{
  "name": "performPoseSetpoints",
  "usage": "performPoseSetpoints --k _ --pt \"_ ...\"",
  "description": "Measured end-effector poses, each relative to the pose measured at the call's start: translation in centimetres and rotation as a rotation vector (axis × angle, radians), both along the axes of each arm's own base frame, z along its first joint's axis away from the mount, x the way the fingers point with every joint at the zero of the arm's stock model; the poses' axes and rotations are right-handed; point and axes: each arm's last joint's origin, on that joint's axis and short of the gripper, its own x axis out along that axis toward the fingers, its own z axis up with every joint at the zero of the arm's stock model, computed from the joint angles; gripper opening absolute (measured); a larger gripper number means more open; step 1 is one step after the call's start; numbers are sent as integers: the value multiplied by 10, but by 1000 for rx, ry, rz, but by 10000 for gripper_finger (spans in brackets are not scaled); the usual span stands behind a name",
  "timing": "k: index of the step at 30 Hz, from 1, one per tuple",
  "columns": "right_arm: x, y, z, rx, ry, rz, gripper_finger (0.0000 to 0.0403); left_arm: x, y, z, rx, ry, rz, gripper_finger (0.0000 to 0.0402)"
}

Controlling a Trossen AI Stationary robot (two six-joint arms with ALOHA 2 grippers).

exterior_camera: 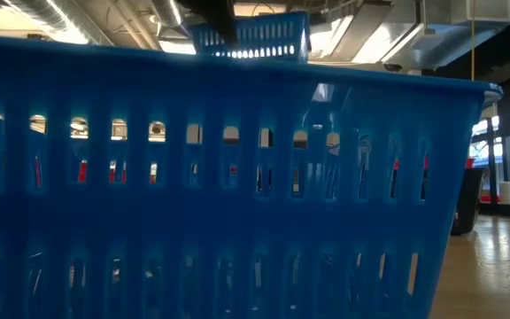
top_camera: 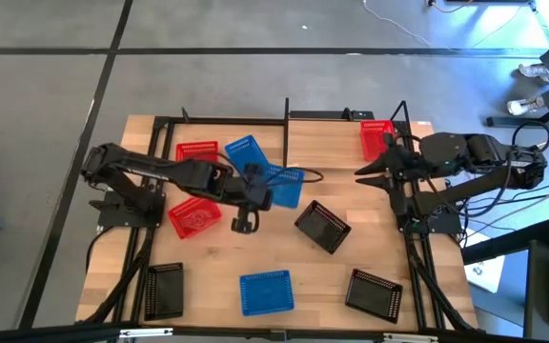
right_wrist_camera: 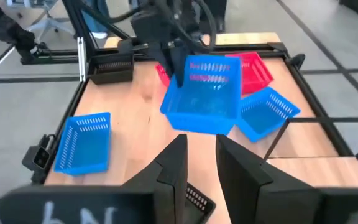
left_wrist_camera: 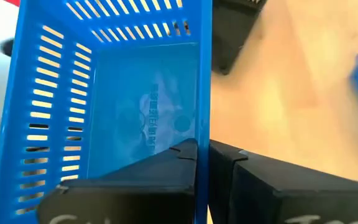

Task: Stack baskets on shelf by color
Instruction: Put the middle blue bin on the shelf

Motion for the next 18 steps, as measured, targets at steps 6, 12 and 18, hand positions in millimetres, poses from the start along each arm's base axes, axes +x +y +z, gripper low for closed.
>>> performPoseSetpoints --k 6,12,18 --pt "14 1 -6 -18 38 -36 83 -1 11 14 282 22 -16 0" --pt "45 2 -19 -192 107 -121 83 -1 18 16 472 71 -10 0" --pt "85 3 -25 -297 47 -251 83 -1 17 16 526 96 -45 0"
